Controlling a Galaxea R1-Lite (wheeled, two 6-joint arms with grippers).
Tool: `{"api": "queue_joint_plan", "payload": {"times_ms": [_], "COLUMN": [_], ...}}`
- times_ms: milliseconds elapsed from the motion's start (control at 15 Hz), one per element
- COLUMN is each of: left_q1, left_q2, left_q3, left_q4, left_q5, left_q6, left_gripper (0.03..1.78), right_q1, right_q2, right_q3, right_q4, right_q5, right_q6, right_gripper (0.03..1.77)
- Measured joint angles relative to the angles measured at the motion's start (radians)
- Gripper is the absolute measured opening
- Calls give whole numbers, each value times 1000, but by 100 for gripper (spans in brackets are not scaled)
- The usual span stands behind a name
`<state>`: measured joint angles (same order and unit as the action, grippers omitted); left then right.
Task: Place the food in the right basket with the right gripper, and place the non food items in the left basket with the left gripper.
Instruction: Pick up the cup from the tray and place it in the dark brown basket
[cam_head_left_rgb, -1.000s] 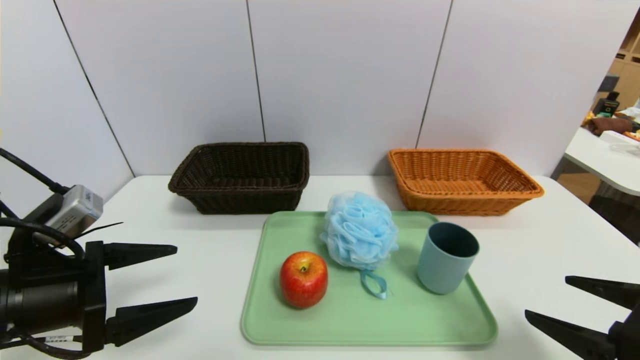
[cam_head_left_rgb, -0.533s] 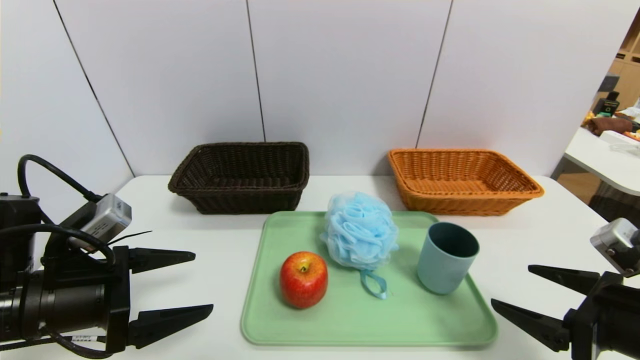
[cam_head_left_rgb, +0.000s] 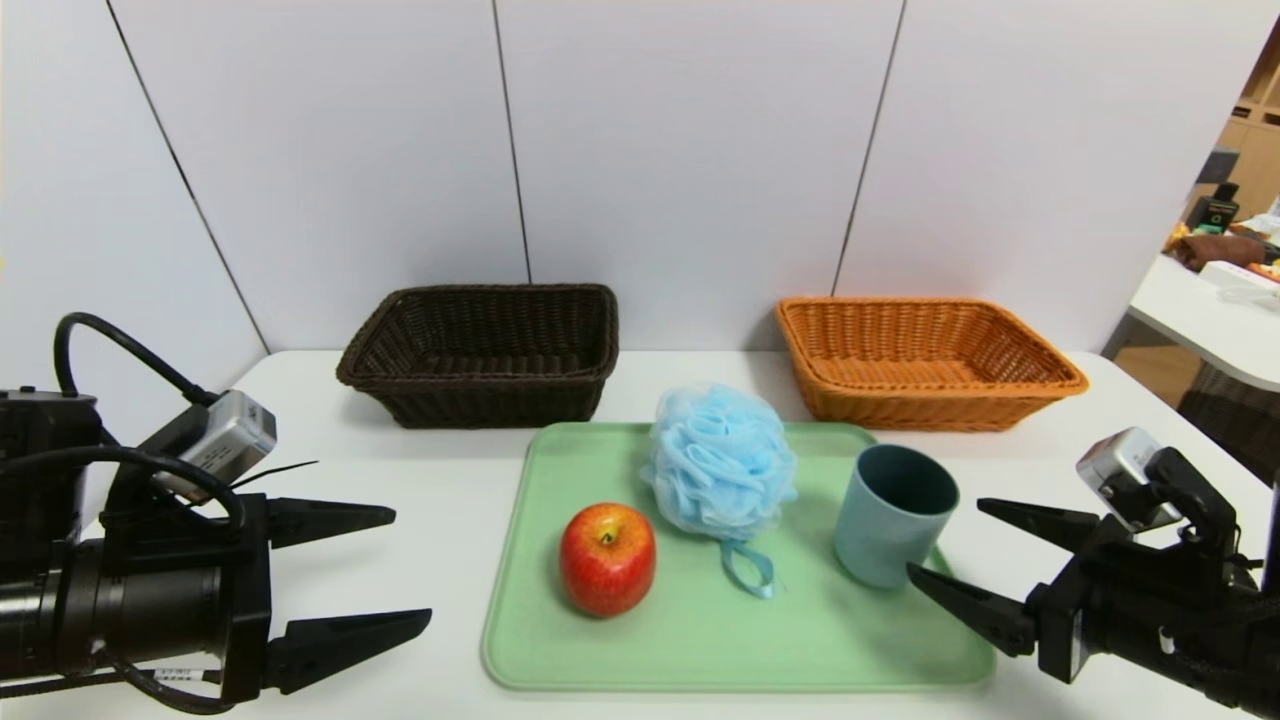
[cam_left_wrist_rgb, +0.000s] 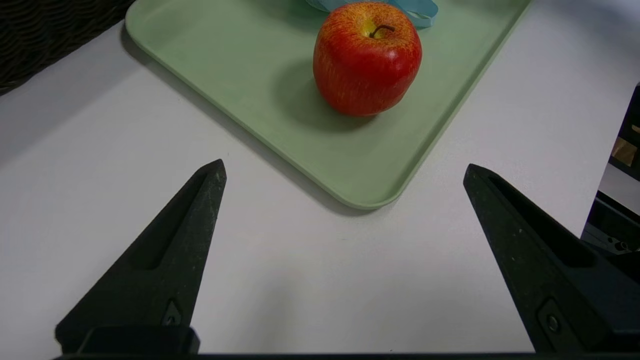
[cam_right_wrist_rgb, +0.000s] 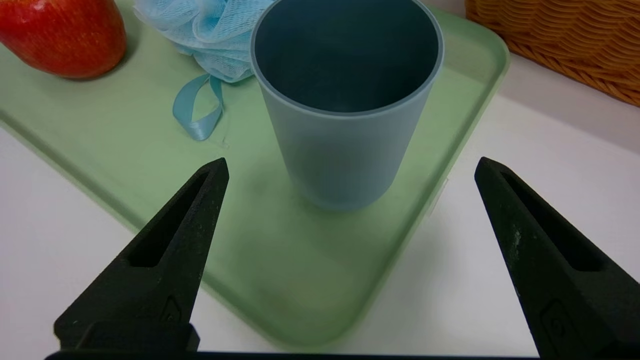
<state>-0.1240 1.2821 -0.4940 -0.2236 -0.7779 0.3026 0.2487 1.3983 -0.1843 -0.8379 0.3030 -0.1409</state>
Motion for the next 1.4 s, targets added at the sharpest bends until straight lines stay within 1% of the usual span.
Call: {"api": "queue_joint_plan", "payload": {"times_ms": [133, 400, 667, 733, 933, 1200, 1333, 1400], "left_q1": [0, 0, 0, 0, 1, 1, 1, 1], "left_q2": [6, 7, 7, 7, 6, 6, 6, 6], "left_q3": [2, 3, 2, 2, 3, 4, 5, 5], "left_q4": [0, 0, 0, 0, 0, 0, 0, 1], "left_q5": [0, 0, 0, 1, 1, 3, 3, 3], "left_q6": [1, 1, 1, 1, 1, 1, 1, 1], "left_gripper": [169, 169, 169, 169, 169, 169, 169, 169], "right_q1": [6, 39, 73, 83, 102, 116, 118, 119], "right_q2": [66, 188, 291, 309, 344, 364, 371, 373], "right_q3": [19, 33, 34, 34, 30, 15, 13, 13], "right_q4": [-115, -272, -414, -440, -452, -464, -487, -492], "right_q5": [-7, -82, -127, -131, -137, -166, -167, -170], "right_q6": [-1, -3, 0, 2, 4, 3, 4, 2], "right_gripper": [170, 170, 170, 170, 170, 170, 135, 121]}}
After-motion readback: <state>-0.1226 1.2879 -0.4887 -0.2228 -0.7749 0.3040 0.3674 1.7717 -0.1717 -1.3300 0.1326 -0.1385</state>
